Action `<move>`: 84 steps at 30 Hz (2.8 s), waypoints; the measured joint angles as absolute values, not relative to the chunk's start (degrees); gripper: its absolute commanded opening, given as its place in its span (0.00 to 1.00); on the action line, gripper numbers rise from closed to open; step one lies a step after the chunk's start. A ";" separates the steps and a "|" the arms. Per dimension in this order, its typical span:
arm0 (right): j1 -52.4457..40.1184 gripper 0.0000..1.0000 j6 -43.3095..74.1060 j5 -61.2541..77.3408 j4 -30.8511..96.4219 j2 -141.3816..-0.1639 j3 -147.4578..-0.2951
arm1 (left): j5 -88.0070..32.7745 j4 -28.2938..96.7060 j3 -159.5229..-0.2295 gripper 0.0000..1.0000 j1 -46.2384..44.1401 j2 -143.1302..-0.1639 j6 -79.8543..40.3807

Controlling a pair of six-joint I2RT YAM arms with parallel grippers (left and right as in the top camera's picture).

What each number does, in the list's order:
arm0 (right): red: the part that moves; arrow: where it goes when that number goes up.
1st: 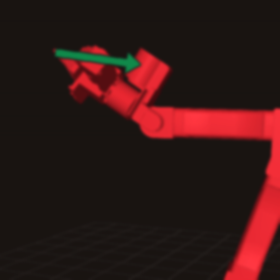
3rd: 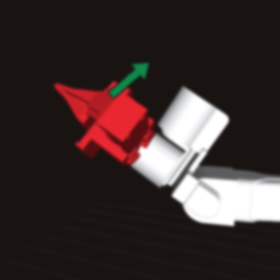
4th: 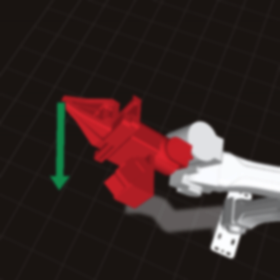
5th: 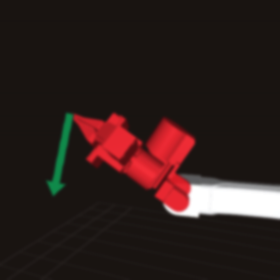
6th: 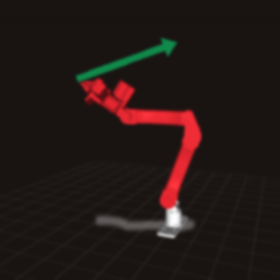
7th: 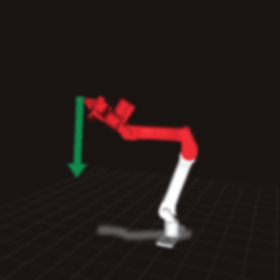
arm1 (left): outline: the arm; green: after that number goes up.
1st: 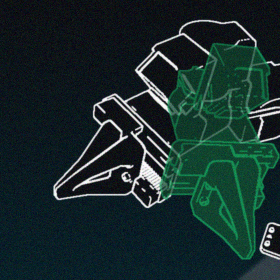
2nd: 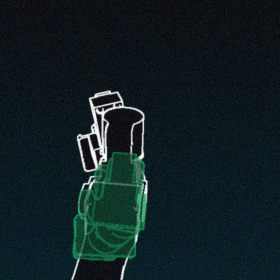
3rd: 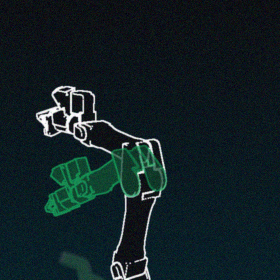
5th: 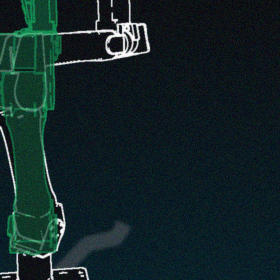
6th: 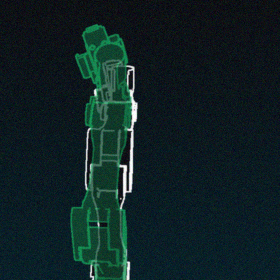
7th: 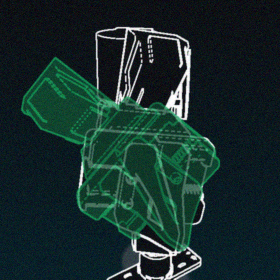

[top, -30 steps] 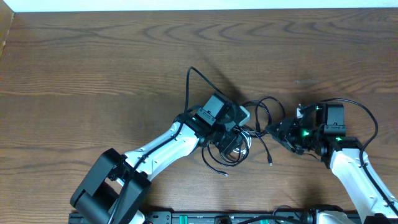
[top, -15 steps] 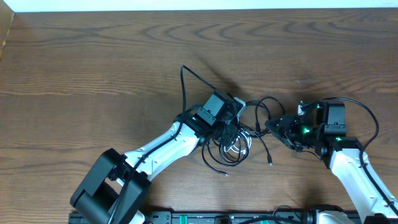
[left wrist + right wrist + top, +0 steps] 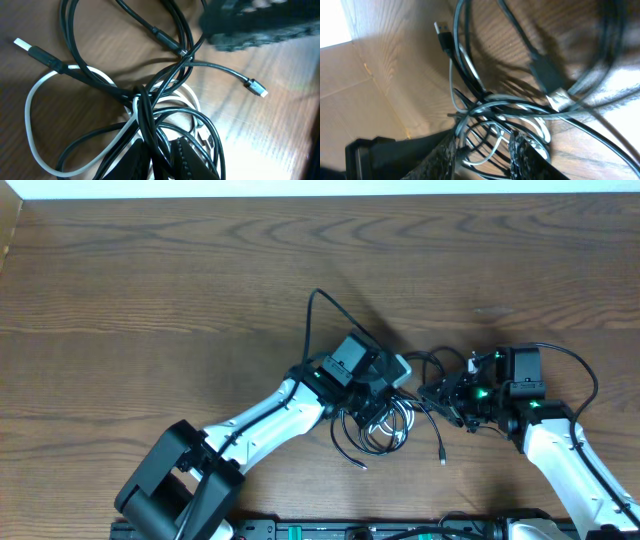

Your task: Untangle cables

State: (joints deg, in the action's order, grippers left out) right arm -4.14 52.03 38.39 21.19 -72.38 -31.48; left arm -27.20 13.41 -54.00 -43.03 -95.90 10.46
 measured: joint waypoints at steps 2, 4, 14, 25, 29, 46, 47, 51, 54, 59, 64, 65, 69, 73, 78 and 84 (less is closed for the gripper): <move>-4.82 0.28 53.52 37.39 21.19 -72.38 -31.48 | -27.62 13.41 -54.00 0.19 -43.99 -95.92 12.05; -5.34 0.25 54.89 36.34 21.21 -72.38 -31.48 | -28.03 13.39 -54.00 0.19 -44.84 -95.92 13.15; -7.92 0.17 58.61 33.50 21.17 -72.38 -31.33 | -28.45 13.39 -54.00 0.29 -45.65 -95.90 15.11; -12.62 0.27 64.34 30.48 15.55 -72.38 -29.08 | -25.12 11.38 -54.00 0.23 -45.65 -95.90 14.83; -14.09 0.27 65.76 28.34 15.38 -72.38 -29.08 | -24.45 9.93 -54.00 0.12 -45.65 -95.90 12.69; -14.44 0.29 69.32 26.15 12.93 -77.19 -29.06 | -23.66 11.51 -54.00 0.08 -45.65 -95.90 7.46; -14.44 0.29 69.34 26.17 12.56 -77.30 -29.06 | -23.66 11.51 -54.00 0.08 -45.65 -95.90 7.46; -14.44 0.30 69.49 26.55 11.77 -77.38 -29.06 | -23.66 11.53 -54.00 0.08 -45.65 -95.90 7.46; -14.44 0.30 69.56 26.81 11.66 -77.41 -29.06 | -23.66 11.53 -54.00 0.08 -45.65 -95.90 7.46; -14.87 0.30 71.07 27.00 11.31 -77.47 -29.06 | -23.66 11.62 -54.00 0.08 -45.65 -95.90 7.46; -17.02 0.28 73.82 27.14 11.09 -77.52 -29.06 | -23.66 13.02 -54.00 0.14 -45.65 -95.92 7.33; -17.28 0.28 74.22 27.11 11.07 -77.52 -29.06 | -23.64 13.28 -54.00 0.14 -45.65 -95.90 7.31; -18.13 0.27 75.05 26.46 11.05 -77.52 -29.06 | -23.64 13.34 -54.00 0.17 -45.65 -95.90 7.29; -18.35 0.27 75.46 26.04 11.07 -77.52 -29.06 | -23.62 13.67 -54.00 0.25 -45.65 -95.90 7.11; -18.35 0.27 75.53 25.89 11.07 -77.52 -29.06 | -23.64 13.69 -54.00 0.25 -45.65 -95.92 7.27; -18.35 0.28 75.70 25.80 11.03 -77.52 -29.06 | -23.59 13.08 -53.98 0.09 -45.60 -95.98 7.22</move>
State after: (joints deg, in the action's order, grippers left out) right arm -18.35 75.70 25.80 11.03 -77.52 -29.06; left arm -23.59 13.08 -53.98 -45.60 -95.98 7.22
